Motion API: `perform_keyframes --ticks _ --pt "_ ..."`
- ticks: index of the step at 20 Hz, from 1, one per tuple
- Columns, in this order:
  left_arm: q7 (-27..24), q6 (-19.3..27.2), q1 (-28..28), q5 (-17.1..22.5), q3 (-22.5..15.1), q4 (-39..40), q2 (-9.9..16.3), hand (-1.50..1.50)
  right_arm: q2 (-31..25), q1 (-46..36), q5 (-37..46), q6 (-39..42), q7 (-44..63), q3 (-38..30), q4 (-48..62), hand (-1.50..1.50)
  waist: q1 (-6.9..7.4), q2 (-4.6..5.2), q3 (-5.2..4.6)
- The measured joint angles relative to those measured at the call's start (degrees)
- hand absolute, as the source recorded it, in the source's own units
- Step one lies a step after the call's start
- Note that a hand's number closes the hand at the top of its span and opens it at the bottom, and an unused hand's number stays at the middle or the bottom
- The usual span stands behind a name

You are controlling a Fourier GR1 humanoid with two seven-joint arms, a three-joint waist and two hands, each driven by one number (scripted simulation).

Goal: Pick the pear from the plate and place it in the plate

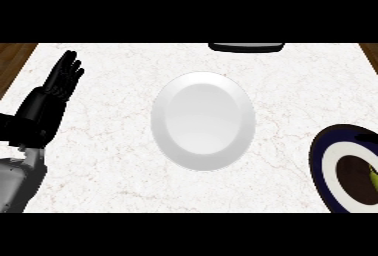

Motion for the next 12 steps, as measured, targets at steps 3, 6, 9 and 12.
perform_keyframes --ticks 3,6,9,12 --pt "-0.1 -0.5 0.4 -0.7 0.8 0.2 -0.5 0.00 2.3 -1.8 3.7 2.5 1.8 1.2 1.2 -1.50 -0.41 -0.08 0.05" --pt "1.9 -1.0 0.1 -1.0 1.9 -1.2 -0.6 0.00 5.9 -3.7 8.5 3.3 2.1 2.0 3.9 -1.50 -0.57 -0.14 0.05" --pt "1.7 -2.0 1.3 -1.5 2.8 -1.7 -0.9 0.00 8.1 -4.4 13.7 3.0 2.1 2.4 5.6 -1.50 -0.79 -0.19 0.08" --pt "1.3 -3.5 1.2 -1.5 4.1 -0.6 -1.0 0.00 9.9 -5.1 18.7 3.1 1.5 3.4 8.3 -1.50 -0.91 -0.17 0.08"
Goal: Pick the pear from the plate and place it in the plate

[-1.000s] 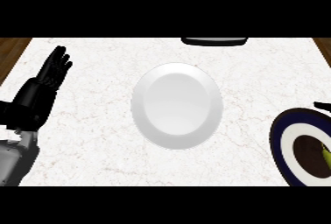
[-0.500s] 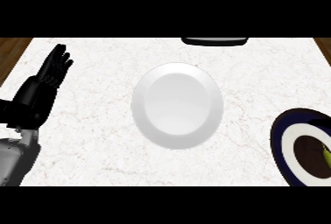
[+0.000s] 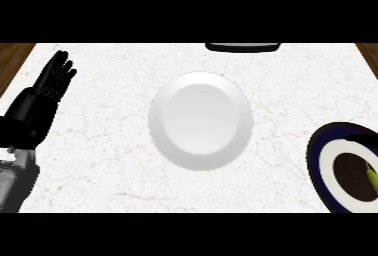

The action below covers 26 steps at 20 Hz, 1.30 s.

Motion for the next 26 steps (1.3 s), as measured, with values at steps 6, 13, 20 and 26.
perform_keyframes --ticks 6,13,20,26 --pt "0.1 -0.8 1.3 -2.1 0.8 -1.1 -1.8 0.00 2.9 0.9 8.0 -0.6 -3.0 0.2 4.9 -1.50 -0.24 -0.06 -0.01" --pt "1.1 -1.6 -0.1 -4.3 2.4 -0.8 -3.9 0.00 5.9 0.9 15.4 -0.6 -9.2 -0.7 11.4 -1.50 -0.32 -0.07 0.01" --pt "1.2 -3.2 -1.0 -5.8 3.8 0.7 -5.6 0.00 8.5 1.2 22.2 -3.3 -15.4 -0.7 17.1 -1.50 -0.31 -0.41 -0.44" --pt "2.0 -3.8 0.0 -6.4 4.3 -0.6 -6.5 0.00 10.7 2.1 25.7 -9.6 -17.5 -2.6 18.5 1.50 -0.41 -0.72 -0.99"
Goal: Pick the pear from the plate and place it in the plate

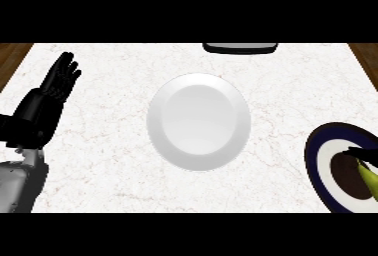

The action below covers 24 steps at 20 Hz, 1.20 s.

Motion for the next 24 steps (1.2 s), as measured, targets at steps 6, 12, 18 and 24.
perform_keyframes --ticks 6,12,18,24 --pt "0.8 0.1 0.5 -0.2 1.5 -0.4 0.5 0.00 4.4 2.2 0.4 -10.6 5.5 -5.5 -1.6 1.50 -1.51 -0.44 -0.04" --pt "1.0 1.2 3.5 -0.4 3.7 -0.6 1.5 0.00 10.2 10.1 -1.7 -23.4 22.2 -15.6 -5.8 1.50 -6.57 -1.72 0.25" --pt "0.5 1.1 5.7 -0.2 4.1 -2.2 1.6 0.00 15.8 20.4 2.2 -35.1 34.6 -17.5 -22.0 1.50 -6.79 -1.42 0.44" --pt "0.9 0.3 5.9 0.0 3.9 -3.4 1.7 0.00 21.6 27.6 6.2 -39.2 42.6 -13.2 -45.6 1.50 -5.12 -0.87 0.56"
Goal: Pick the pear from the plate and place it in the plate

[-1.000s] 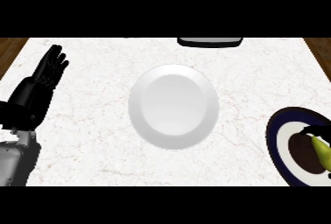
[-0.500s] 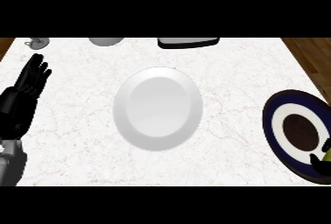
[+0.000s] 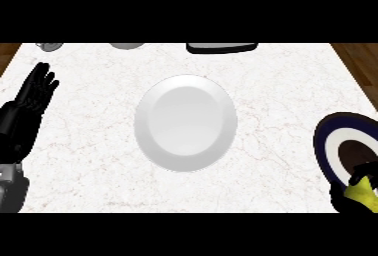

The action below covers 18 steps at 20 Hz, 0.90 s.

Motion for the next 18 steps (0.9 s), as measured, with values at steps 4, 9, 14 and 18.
perform_keyframes --ticks 4,9,14,18 --pt "-0.5 -0.1 -0.7 -0.5 -1.3 -0.1 -1.0 0.00 4.1 1.0 3.9 -0.5 4.6 6.0 -14.7 1.50 1.51 0.47 0.08" --pt "0.2 -1.1 -3.5 -0.3 -1.5 0.7 -1.0 0.00 9.2 -2.8 9.1 2.1 12.1 15.2 -24.1 1.50 3.54 1.04 0.17" --pt "-0.8 -1.9 -4.8 -0.9 -2.1 2.7 -2.1 0.00 15.8 -13.9 15.9 8.3 20.8 24.3 -24.2 1.50 4.74 1.36 0.25" --pt "-0.2 -2.2 -5.6 -1.5 -2.2 2.7 -2.9 0.00 22.7 -24.4 19.0 11.9 23.8 26.3 -18.9 1.50 5.23 1.46 0.30"
